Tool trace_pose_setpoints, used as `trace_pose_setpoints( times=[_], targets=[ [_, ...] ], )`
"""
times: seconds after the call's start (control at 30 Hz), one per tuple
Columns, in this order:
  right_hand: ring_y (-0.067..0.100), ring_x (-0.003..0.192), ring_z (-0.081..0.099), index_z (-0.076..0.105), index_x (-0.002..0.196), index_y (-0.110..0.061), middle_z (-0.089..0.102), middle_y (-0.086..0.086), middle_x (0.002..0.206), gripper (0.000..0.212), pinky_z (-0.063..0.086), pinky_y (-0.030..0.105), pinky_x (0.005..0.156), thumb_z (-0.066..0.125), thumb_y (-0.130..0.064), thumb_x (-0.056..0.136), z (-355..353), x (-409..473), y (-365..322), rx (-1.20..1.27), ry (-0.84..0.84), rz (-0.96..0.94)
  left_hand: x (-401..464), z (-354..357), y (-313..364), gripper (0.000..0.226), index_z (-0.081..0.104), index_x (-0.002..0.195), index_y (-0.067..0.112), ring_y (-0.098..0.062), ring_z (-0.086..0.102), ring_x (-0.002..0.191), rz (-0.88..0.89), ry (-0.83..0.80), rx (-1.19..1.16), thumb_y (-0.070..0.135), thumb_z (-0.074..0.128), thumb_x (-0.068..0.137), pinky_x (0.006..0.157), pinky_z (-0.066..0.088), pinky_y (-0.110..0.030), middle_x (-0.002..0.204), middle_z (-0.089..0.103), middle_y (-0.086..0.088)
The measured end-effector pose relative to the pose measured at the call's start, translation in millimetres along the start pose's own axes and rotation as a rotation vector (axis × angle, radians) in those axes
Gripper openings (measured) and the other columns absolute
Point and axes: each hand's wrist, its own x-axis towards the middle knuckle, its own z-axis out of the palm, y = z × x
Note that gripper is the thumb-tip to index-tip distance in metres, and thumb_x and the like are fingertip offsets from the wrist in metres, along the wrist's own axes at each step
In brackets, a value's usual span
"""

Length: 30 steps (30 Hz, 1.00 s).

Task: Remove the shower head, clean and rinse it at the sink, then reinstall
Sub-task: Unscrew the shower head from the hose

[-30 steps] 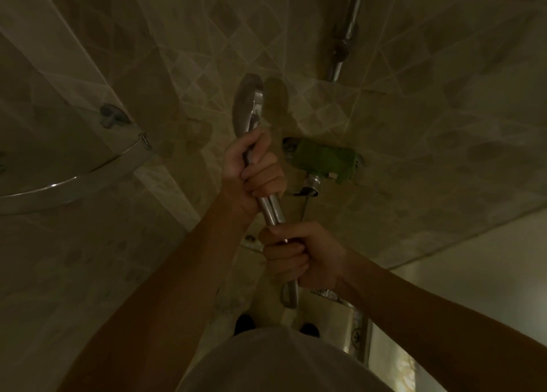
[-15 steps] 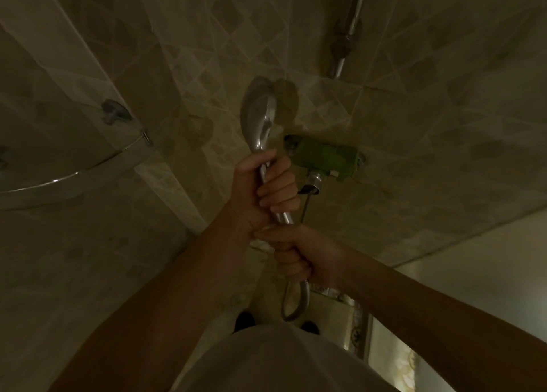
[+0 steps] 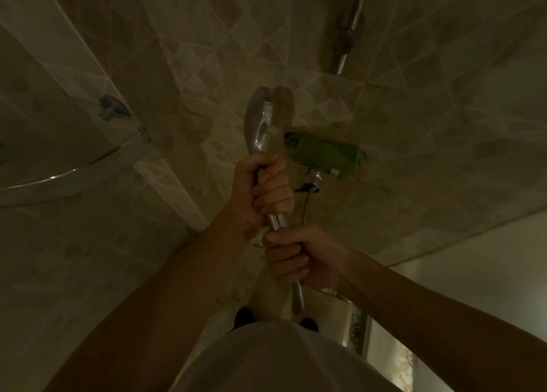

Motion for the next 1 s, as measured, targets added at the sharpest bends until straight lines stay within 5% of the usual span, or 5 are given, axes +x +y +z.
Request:
trace_pose_setpoints(
  times=[0.1, 0.3, 0.5, 0.77, 1.0],
  targets=[
    [0.004, 0.041, 0.016, 0.041, 0.056, -0.024, 0.024, -0.011, 0.049, 0.038, 0.013, 0.019, 0.040, 0.070, -0.027, 0.081, 1, 1, 0, -0.037, 0.097, 0.059, -1, 4, -1, 0.036, 0.043, 0.058, 0.012, -0.010, 0.017, 0.028, -0.008, -0.017, 0.072, 0.018, 0.048, 0.093, 0.039, 0.028, -0.021, 0.036, 0.023, 0.004],
    [0.007, 0.037, 0.021, 0.034, 0.053, -0.027, 0.028, -0.008, 0.045, 0.044, 0.018, 0.019, 0.035, 0.071, -0.026, 0.077, 9, 5, 0, -0.321, 0.578, 0.040, 0, 5, 4, 0.040, 0.037, 0.054, 0.017, -0.012, 0.021, 0.031, 0.031, 0.077, 0.162, 0.018, 0.059, 0.088, 0.041, 0.025, -0.024, 0.039, 0.029, 0.002],
    [0.009, 0.041, 0.022, 0.032, 0.053, -0.025, 0.029, -0.004, 0.048, 0.048, 0.017, 0.023, 0.040, 0.066, -0.027, 0.086, 8, 7, 7, -0.324, 0.673, -0.020, 3, 5, -1, 0.044, 0.044, 0.051, 0.016, -0.013, 0.022, 0.031, 0.026, 0.172, 0.233, 0.022, 0.070, 0.087, 0.039, 0.024, -0.022, 0.037, 0.026, 0.003],
    [0.009, 0.035, 0.033, 0.041, 0.052, -0.022, 0.037, -0.003, 0.044, 0.043, 0.026, 0.022, 0.038, 0.064, -0.019, 0.089, 0, 12, 20, -0.372, 0.854, -0.204, 12, 16, -8, 0.045, 0.039, 0.046, 0.020, -0.009, 0.024, 0.025, 0.117, 0.481, 0.365, 0.027, 0.064, 0.082, 0.034, 0.022, -0.017, 0.032, 0.029, 0.006],
    [0.008, 0.034, 0.037, 0.041, 0.052, -0.015, 0.038, -0.008, 0.036, 0.040, 0.028, 0.018, 0.037, 0.059, -0.007, 0.087, -8, 16, 18, -0.568, 1.040, -0.289, 28, 32, -26, 0.054, 0.041, 0.046, 0.023, -0.010, 0.027, 0.030, 0.337, 0.998, 0.546, 0.025, 0.068, 0.092, 0.036, 0.026, -0.019, 0.039, 0.032, 0.004]
  ],
)
